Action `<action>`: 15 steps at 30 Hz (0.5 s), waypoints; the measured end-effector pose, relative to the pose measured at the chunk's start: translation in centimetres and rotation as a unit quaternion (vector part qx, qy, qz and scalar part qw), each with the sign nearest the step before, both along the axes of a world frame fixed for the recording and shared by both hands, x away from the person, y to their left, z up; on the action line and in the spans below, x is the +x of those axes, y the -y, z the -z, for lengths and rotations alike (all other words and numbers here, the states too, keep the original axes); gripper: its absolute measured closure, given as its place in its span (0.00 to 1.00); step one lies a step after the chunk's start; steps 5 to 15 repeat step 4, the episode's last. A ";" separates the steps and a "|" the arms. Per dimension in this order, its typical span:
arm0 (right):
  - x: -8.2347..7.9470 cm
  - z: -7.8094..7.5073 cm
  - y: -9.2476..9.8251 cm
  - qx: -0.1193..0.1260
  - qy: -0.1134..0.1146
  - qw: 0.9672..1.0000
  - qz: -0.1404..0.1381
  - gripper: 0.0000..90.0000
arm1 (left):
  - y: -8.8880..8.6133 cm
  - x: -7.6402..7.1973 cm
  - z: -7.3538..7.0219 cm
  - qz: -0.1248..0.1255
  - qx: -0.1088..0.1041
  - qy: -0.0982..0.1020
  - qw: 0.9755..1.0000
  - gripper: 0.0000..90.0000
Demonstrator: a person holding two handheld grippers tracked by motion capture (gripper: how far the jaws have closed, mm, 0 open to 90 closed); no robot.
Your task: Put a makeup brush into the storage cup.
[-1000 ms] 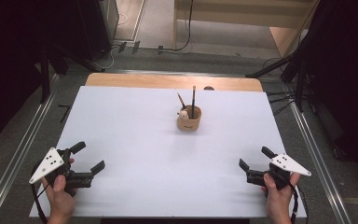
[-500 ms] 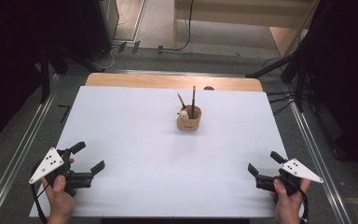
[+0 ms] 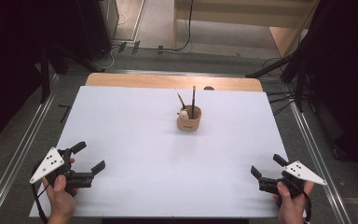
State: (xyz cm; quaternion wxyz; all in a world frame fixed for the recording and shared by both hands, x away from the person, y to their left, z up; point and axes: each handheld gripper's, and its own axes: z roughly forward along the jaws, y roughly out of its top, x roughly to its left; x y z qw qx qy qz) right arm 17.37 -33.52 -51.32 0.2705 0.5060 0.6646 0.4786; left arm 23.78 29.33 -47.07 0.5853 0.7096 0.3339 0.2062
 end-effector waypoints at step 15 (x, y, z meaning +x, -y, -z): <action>0.1 -0.2 0.0 0.001 -0.001 1.000 0.002 0.00 | 0.0 0.0 -0.1 -0.001 0.000 0.001 1.000 0.00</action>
